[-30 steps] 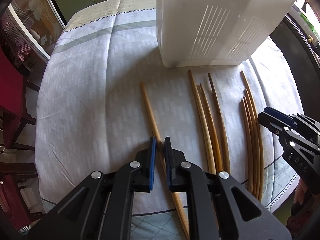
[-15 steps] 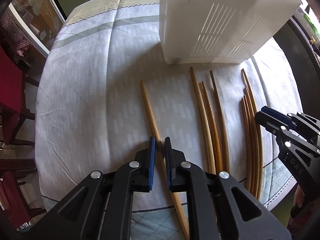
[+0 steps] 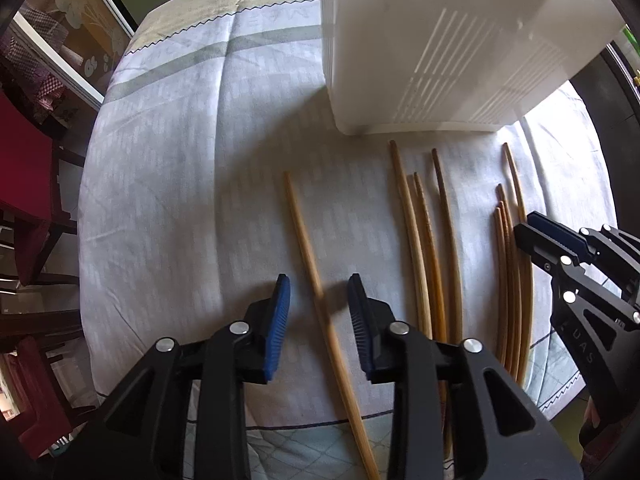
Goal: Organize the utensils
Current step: 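Grasp another wooden chopstick with the right tool, then lift the chopstick upright with the left tool while the right tool does too, releasing both into the caddy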
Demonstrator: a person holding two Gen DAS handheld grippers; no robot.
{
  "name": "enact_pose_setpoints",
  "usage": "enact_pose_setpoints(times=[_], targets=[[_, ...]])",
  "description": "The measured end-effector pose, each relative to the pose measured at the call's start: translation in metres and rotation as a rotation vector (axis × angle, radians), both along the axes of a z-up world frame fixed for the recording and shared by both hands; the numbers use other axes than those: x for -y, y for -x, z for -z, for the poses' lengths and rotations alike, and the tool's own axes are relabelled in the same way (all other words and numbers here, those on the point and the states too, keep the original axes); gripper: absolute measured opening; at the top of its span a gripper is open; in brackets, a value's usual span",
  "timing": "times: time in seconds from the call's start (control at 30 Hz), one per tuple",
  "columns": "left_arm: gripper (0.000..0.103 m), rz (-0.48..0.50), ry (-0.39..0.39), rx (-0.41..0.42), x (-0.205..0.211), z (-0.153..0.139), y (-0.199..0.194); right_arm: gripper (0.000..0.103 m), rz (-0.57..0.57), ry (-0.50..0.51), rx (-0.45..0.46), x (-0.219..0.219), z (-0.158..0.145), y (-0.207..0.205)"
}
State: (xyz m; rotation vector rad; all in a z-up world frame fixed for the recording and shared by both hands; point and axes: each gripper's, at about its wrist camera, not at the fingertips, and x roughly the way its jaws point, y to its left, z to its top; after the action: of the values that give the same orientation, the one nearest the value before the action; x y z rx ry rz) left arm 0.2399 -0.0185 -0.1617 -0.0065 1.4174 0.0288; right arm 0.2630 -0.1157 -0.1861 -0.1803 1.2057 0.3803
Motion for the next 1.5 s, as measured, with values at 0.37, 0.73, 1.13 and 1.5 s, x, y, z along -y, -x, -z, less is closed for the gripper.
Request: enact_pose_setpoints(times=[0.37,0.73,1.13,1.5], targets=[[0.006,0.001,0.036,0.051,-0.009,-0.004,0.011,0.007,0.07,-0.184,0.014,0.038,-0.017,-0.002],[0.006,-0.001,0.092,0.337,-0.022,-0.093,0.044,0.007,0.095,-0.347,0.293,0.08,-0.113,0.042],[0.006,0.061,0.083,0.577,-0.017,-0.166,0.114,0.007,0.078,-0.354,0.409,0.093,-0.135,0.094],[0.006,0.076,0.08,0.58,-0.014,-0.165,0.121,0.007,0.054,-0.361,0.415,0.091,-0.138,0.104]])
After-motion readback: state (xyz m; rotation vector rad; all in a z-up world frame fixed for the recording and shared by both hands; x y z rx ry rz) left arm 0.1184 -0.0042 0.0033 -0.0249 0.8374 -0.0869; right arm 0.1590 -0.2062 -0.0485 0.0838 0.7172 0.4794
